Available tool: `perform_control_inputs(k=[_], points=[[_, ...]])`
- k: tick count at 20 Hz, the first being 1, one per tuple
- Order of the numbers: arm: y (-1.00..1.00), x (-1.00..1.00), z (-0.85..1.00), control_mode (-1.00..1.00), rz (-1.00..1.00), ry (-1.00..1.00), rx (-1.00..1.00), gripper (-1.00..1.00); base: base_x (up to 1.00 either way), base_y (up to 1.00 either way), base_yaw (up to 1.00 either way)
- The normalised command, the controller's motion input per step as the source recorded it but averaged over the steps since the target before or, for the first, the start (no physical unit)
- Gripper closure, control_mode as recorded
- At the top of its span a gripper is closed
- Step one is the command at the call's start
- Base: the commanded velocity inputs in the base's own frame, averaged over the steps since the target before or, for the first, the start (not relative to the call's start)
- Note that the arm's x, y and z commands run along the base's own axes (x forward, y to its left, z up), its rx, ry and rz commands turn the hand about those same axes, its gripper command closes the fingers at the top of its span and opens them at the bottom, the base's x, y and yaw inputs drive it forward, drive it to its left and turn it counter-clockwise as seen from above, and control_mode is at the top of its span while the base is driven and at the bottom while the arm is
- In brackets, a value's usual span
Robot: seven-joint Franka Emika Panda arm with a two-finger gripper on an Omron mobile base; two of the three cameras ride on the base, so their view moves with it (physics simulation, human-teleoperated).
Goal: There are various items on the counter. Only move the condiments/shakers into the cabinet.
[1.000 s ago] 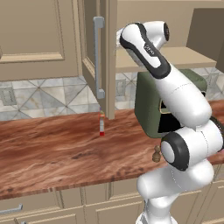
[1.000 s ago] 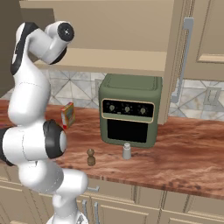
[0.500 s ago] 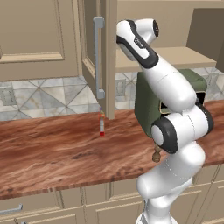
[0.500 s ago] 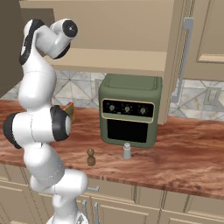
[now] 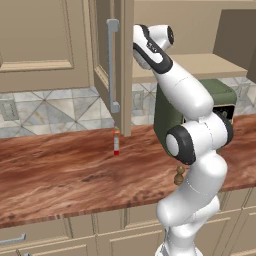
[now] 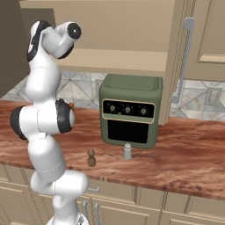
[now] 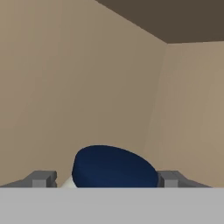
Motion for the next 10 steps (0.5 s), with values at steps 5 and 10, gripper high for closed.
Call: perform_control_inputs(k=[5, 10], points=[[0.01, 0.21, -0.15, -1.00, 0.02, -0.07, 0.01, 1.00, 0.00, 0.00, 0.00], [0.02, 0.18, -0.22, -1.00, 0.05, -0.09, 0.00, 1.00, 0.00, 0.00, 0.00]])
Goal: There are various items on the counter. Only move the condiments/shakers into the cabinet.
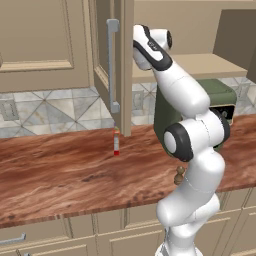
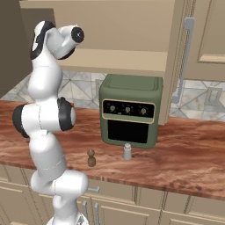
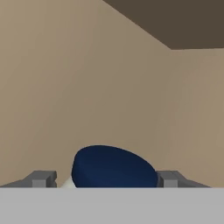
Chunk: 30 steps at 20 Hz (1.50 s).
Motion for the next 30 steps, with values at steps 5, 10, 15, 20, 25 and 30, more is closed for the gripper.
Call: perform_control_inputs(k=[5, 10, 15, 20, 25, 30], points=[[0.08, 0.21, -0.34, -1.00, 0.05, -0.06, 0.00, 1.00, 0.00, 0.00, 0.00], [0.04, 0.06, -0.11, -1.00, 0.02, -0.03, 0.00, -1.00, 0.00, 0.00, 0.00], [0.00, -0.01, 0.00, -1.00, 0.00, 0.04, -0.01, -1.00, 0.00, 0.00, 0.00], [-0.08, -0.24, 0.02, -1.00, 0.00, 0.15, -0.03, -1.00, 0.00, 0.00, 0.00], [-0.18, -0.51, 0.26, -1.00, 0.00, 0.14, 0.00, -1.00, 0.00, 0.00, 0.00], [-0.19, -0.66, 0.15, -1.00, -0.03, 0.10, 0.00, -1.00, 0.00, 0.00, 0.00]])
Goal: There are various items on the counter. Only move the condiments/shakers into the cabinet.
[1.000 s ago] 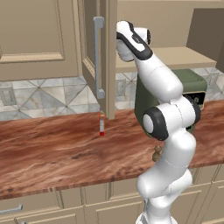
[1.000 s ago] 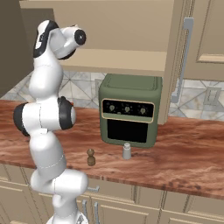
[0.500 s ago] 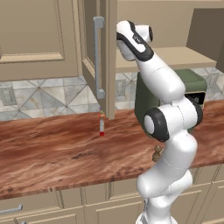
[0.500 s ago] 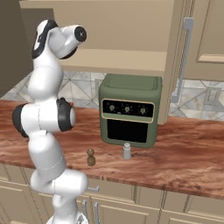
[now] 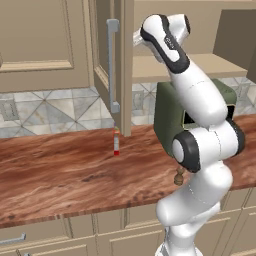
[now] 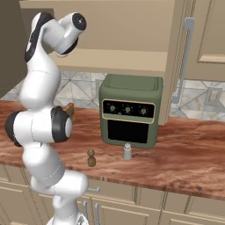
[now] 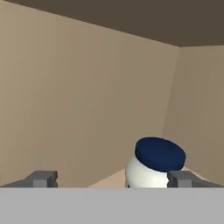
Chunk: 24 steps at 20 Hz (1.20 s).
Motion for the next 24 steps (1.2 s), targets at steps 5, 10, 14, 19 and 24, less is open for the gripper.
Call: perform_control_inputs(k=[5, 10, 14, 19, 24], points=[[-0.37, -0.91, 0.05, -1.00, -0.05, 0.04, 0.00, -1.00, 0.00, 0.00, 0.00], [-0.44, -1.00, 0.00, -1.00, -0.12, 0.00, -0.02, -1.00, 0.00, 0.00, 0.00], [-0.45, -1.00, -0.19, -1.00, -0.17, 0.00, -0.08, -1.00, 0.00, 0.00, 0.00], [-0.46, -1.00, -0.34, -1.00, -0.19, 0.06, -0.14, -1.00, 0.00, 0.00, 0.00], [-0.25, -0.69, -0.51, -1.00, -0.28, 0.15, -0.19, -1.00, 0.00, 0.00, 0.00]])
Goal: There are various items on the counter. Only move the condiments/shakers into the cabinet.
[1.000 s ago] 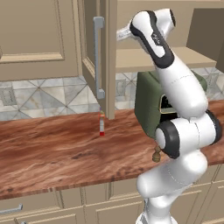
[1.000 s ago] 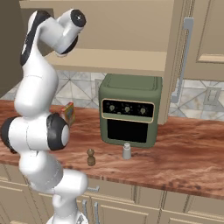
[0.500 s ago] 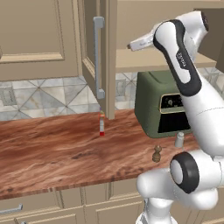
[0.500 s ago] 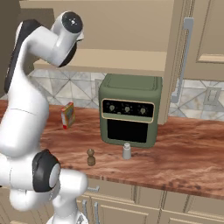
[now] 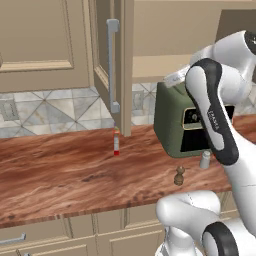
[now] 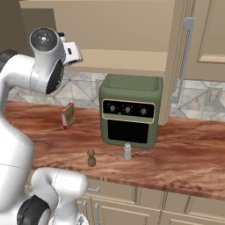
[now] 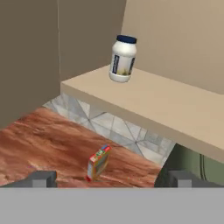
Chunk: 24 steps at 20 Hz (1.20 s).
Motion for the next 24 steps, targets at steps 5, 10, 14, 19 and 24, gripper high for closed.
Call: perform_control_inputs(k=[5, 10, 14, 19, 24], points=[[-0.23, -0.34, -0.65, -1.00, -0.26, 0.16, -0.17, -1.00, 0.00, 0.00, 0.00], [-0.24, -0.70, -0.60, -1.00, -0.16, 0.00, -0.07, -1.00, 0.00, 0.00, 0.00], [-0.13, -0.81, -0.56, -1.00, -0.11, 0.00, -0.02, -1.00, 0.00, 0.00, 0.00], [0.00, -0.86, -0.39, -1.00, -0.09, -0.11, 0.00, -1.00, 0.00, 0.00, 0.00], [0.04, -0.55, -0.06, -1.00, -0.18, -0.19, 0.00, -1.00, 0.00, 0.00, 0.00]])
